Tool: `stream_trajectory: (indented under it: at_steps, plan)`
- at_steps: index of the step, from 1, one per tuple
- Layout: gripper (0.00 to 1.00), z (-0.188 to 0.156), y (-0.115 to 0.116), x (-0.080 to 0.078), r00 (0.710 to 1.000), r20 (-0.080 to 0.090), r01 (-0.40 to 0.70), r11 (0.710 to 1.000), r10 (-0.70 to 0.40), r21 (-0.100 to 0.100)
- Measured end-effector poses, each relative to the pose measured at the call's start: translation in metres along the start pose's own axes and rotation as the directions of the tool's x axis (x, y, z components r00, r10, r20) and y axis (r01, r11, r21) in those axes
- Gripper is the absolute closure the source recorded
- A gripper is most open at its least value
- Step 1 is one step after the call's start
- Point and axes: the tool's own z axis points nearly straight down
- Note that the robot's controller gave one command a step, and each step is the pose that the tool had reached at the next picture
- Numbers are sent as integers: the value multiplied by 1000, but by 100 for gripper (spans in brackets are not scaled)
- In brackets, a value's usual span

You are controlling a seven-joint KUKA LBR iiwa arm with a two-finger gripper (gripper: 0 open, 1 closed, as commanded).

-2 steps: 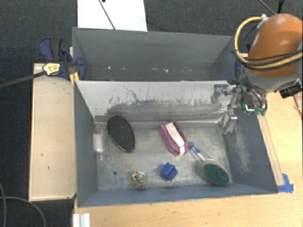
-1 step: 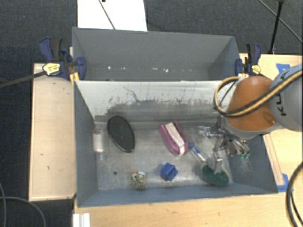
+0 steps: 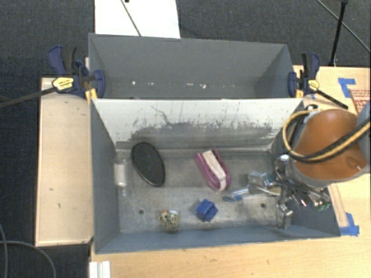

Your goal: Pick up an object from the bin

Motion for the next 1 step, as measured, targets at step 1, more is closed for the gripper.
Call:
stream_trajectory:
  at_steps: [1]
  plan:
    - [0,36,-23,-63,1000,5,-21,1000,21,1]
